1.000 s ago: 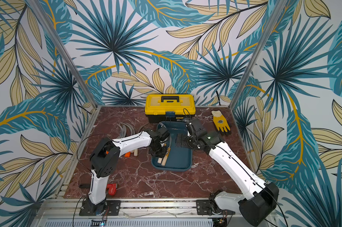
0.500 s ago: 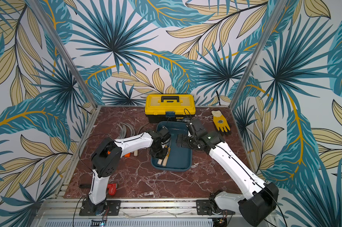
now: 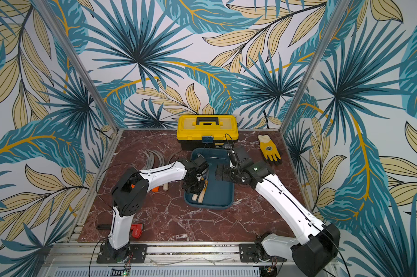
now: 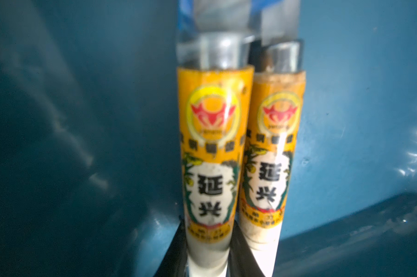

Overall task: Put small sickles into storage boxes
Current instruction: Place the sickle in the storage box, then pick up the sickle at the center of the board.

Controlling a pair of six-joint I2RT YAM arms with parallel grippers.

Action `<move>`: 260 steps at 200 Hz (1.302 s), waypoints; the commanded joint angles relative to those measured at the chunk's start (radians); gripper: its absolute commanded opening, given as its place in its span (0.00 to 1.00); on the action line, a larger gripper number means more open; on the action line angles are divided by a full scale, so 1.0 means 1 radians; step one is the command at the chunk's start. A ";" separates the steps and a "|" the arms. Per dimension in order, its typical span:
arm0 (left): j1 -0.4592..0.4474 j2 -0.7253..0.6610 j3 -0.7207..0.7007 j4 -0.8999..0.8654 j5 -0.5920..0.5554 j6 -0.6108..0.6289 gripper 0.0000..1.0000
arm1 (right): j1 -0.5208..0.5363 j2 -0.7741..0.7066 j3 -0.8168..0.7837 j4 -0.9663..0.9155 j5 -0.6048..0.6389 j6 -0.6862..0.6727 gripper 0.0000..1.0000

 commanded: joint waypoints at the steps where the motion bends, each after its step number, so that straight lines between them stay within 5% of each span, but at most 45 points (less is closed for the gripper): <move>1: -0.004 0.004 0.014 -0.008 -0.005 0.019 0.17 | -0.004 -0.019 -0.018 0.006 -0.003 0.008 1.00; 133: -0.002 -0.066 0.047 -0.021 0.018 0.006 0.51 | -0.006 -0.037 -0.016 0.000 -0.003 0.008 1.00; 205: 0.000 -0.135 0.119 -0.044 -0.005 -0.009 1.00 | -0.005 -0.043 -0.003 0.004 -0.012 0.014 1.00; 260: 0.026 -0.220 0.130 -0.044 -0.039 -0.020 0.99 | -0.004 -0.021 0.030 0.016 -0.057 0.018 0.99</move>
